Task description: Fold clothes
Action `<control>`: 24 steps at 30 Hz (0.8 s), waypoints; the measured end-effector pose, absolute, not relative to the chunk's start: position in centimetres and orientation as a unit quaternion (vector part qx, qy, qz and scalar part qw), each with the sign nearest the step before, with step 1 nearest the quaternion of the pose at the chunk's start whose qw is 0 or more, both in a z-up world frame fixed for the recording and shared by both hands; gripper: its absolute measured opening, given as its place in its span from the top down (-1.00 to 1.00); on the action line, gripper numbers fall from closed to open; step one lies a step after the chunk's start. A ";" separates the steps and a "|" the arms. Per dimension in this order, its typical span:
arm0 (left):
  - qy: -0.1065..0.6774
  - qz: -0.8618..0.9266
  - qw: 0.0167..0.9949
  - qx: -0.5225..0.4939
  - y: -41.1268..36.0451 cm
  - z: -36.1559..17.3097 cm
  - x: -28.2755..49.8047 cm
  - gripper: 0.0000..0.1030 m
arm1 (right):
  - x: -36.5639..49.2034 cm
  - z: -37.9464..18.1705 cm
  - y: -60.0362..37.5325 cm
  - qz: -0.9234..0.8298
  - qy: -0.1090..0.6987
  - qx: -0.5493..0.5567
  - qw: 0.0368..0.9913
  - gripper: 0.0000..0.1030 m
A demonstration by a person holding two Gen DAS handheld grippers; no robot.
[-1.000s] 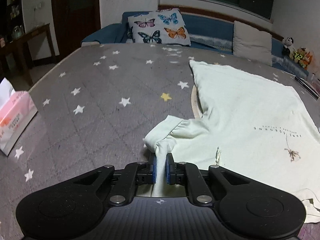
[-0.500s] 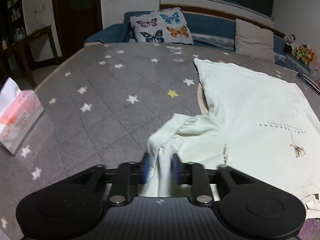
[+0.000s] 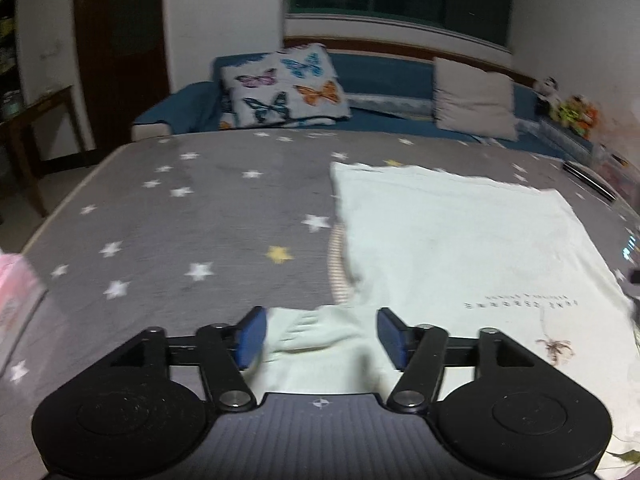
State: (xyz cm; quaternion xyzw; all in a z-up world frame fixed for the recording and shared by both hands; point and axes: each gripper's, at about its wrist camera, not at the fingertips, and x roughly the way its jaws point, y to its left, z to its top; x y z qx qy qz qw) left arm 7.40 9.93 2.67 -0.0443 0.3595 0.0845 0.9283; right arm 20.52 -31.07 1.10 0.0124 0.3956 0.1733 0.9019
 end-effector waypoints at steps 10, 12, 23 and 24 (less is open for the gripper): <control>0.366 0.046 0.929 -0.027 7.6 -0.5 9.6 -0.91 | 22.2 -0.8 -28.8 0.180 0.410 -0.001 0.894 0.52; 0.368 0.042 0.928 -0.025 7.6 -1.1 9.7 -0.98 | 22.3 -1.0 -28.6 0.181 0.408 -0.007 0.895 0.72; 0.363 0.035 0.931 -0.001 7.1 -2.8 9.2 -1.00 | 22.5 -1.0 -29.0 0.152 0.397 -0.037 0.904 0.77; 0.361 0.035 0.932 -0.002 7.1 -2.8 9.1 -1.00 | 22.6 -0.8 -29.1 0.148 0.395 -0.035 0.906 0.77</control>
